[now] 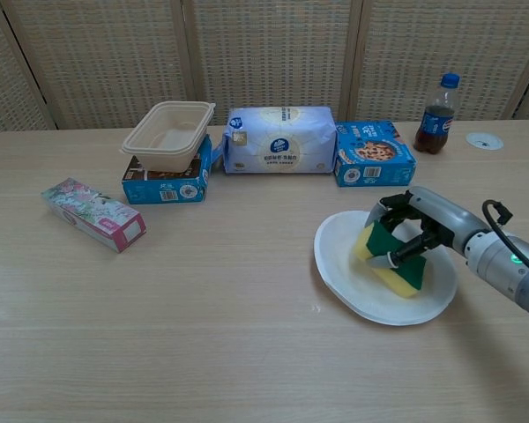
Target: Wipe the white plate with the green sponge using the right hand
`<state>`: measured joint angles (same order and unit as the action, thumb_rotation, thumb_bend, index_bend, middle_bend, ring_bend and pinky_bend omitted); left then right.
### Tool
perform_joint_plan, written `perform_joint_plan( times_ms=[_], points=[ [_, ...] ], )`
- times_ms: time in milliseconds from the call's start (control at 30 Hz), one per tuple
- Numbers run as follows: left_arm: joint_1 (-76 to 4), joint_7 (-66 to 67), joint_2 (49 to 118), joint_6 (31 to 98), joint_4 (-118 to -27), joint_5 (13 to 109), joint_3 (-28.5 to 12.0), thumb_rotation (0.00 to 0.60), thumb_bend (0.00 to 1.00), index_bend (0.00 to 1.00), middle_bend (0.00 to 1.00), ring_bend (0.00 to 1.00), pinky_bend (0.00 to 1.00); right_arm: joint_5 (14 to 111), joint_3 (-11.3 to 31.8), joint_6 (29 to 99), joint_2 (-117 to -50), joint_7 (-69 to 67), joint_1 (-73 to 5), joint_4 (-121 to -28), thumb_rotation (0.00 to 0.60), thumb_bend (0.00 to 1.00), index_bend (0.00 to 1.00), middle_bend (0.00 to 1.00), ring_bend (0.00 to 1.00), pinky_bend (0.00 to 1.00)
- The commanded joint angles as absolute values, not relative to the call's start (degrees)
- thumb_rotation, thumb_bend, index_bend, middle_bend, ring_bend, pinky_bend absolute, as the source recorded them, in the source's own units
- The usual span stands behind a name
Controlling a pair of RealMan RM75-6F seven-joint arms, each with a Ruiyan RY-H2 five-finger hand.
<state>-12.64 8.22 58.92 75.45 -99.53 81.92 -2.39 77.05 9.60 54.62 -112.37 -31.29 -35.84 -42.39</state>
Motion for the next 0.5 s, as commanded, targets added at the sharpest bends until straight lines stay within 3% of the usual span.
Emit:
perform_joint_plan(
  times_ms=[33, 500],
  points=[
    [-12.6, 8.2, 59.0, 75.5, -99.5, 82.0, -2.4, 0.600, 0.00, 0.00, 0.00, 0.00, 0.00, 77.0, 9.6, 54.1, -112.7, -31.4, -35.8, -41.7, 0.600, 0.15, 0.50, 0.56, 0.37, 0.13],
    [-12.6, 8.2, 58.9, 75.5, -99.6, 82.1, -2.2, 0.600, 0.00, 0.00, 0.00, 0.00, 0.00, 79.8, 10.5, 59.6, -108.9, -31.2, -35.4, -47.9, 0.600, 0.15, 0.50, 0.56, 0.37, 0.13]
  ],
)
